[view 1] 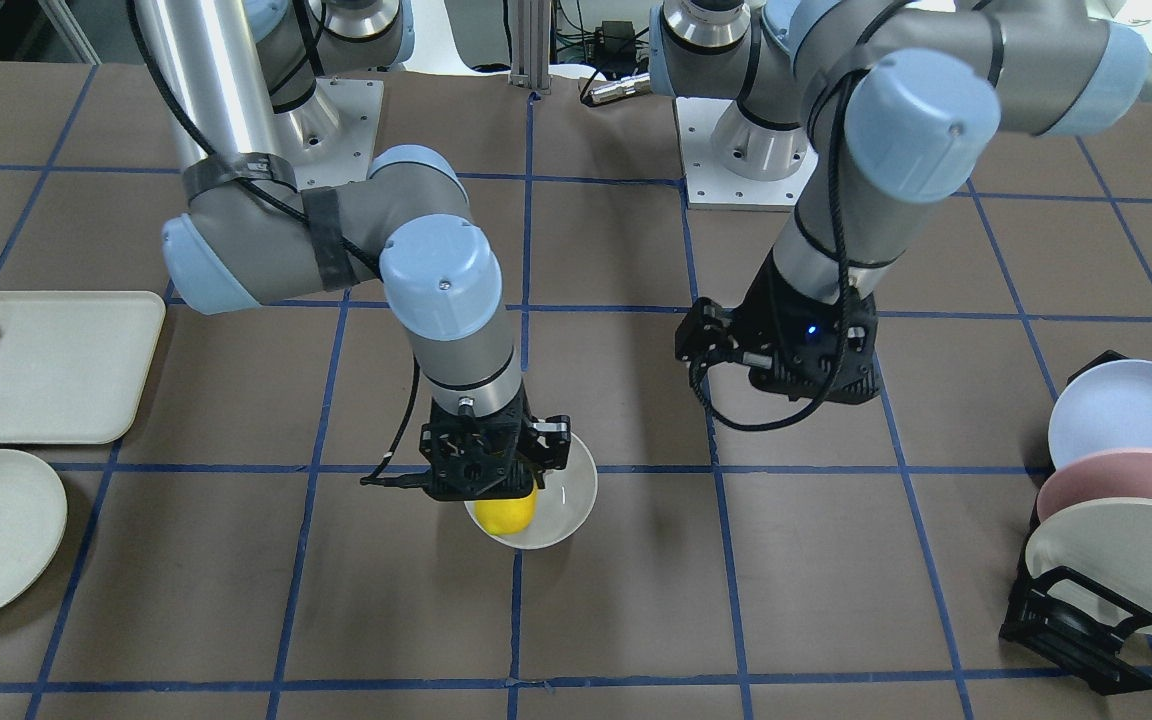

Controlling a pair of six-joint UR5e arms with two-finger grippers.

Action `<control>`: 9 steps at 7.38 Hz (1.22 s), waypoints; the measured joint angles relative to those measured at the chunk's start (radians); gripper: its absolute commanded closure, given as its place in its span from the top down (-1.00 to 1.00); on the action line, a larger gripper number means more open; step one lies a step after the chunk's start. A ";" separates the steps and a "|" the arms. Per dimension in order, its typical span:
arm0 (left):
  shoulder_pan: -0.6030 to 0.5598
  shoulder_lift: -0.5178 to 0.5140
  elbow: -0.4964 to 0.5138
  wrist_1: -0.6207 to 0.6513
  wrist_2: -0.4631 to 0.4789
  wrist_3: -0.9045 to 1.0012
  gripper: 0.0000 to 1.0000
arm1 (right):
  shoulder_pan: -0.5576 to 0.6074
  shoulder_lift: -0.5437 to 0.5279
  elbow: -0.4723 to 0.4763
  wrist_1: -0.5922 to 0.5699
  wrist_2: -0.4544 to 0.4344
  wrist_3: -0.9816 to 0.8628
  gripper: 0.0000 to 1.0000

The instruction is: Place bowl and put lemon in it

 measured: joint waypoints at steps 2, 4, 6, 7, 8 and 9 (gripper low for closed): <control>0.043 0.114 0.001 -0.089 0.009 0.044 1.00 | 0.030 0.023 0.011 -0.009 -0.015 0.014 -0.95; 0.082 0.161 -0.006 -0.128 0.009 0.047 1.00 | 0.043 0.035 0.019 -0.013 -0.038 -0.003 0.06; 0.091 0.157 0.003 -0.140 0.009 0.020 1.00 | 0.044 0.055 0.019 -0.010 -0.046 -0.023 1.00; 0.092 0.157 0.007 -0.145 0.010 0.011 1.00 | 0.044 0.057 0.018 -0.004 -0.047 -0.027 1.00; 0.092 0.157 0.010 -0.151 0.015 0.007 1.00 | 0.044 0.050 0.014 0.008 -0.048 -0.029 1.00; 0.092 0.152 0.021 -0.159 0.030 0.003 1.00 | 0.040 0.019 0.010 0.039 -0.049 -0.032 1.00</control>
